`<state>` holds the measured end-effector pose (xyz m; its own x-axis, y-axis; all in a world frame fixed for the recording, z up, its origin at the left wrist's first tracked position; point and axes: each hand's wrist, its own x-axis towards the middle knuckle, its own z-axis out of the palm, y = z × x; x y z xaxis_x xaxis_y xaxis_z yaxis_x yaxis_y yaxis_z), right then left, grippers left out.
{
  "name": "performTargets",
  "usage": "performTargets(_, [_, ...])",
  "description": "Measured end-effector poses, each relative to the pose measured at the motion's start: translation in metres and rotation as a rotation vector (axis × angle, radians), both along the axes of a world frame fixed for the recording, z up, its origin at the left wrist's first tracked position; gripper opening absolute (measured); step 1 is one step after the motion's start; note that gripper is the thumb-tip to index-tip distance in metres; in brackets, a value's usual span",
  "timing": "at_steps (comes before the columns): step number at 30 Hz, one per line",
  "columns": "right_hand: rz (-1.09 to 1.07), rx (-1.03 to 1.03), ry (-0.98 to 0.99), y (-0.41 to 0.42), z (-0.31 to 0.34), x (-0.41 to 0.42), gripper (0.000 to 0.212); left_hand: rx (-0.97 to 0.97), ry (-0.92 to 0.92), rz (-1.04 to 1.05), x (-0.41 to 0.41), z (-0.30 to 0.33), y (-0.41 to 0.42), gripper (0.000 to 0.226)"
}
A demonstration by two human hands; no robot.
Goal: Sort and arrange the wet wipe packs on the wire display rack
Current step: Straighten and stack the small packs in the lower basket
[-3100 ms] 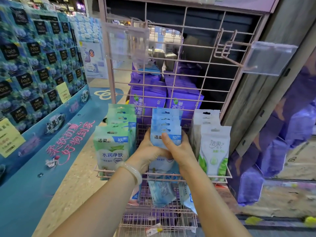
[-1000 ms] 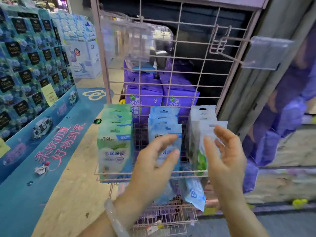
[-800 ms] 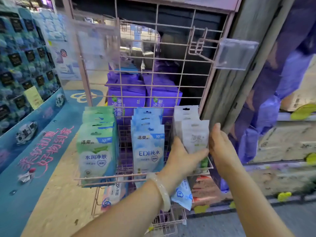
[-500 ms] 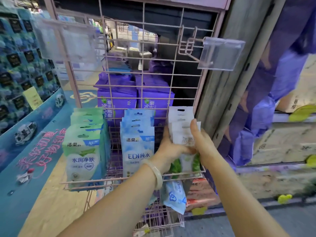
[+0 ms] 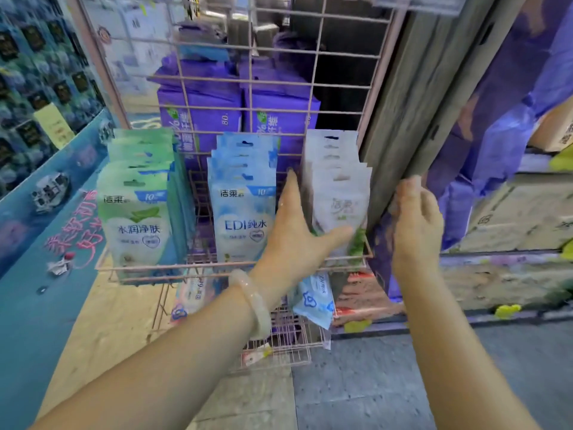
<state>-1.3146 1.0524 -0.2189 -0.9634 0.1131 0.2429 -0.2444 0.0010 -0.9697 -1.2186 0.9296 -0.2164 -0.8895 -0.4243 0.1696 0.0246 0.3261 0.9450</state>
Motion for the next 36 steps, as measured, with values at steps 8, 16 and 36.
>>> performTargets(8, [0.313, 0.320, -0.474, 0.017, -0.143, 0.067, 0.014, 0.230, -0.295, 0.293, 0.091, -0.131, -0.021, 0.023])
performTargets(16, [0.153, 0.746, -0.407, -0.031, -0.170, 0.079, 0.093, 0.210, -0.485, 0.433, 0.024, -0.188, -0.056, 0.052])
performTargets(36, [0.549, 0.599, -0.723, -0.026, -0.156, 0.021, 0.063, 1.628, -0.093, -0.041, 0.115, -0.157, -0.053, 0.045])
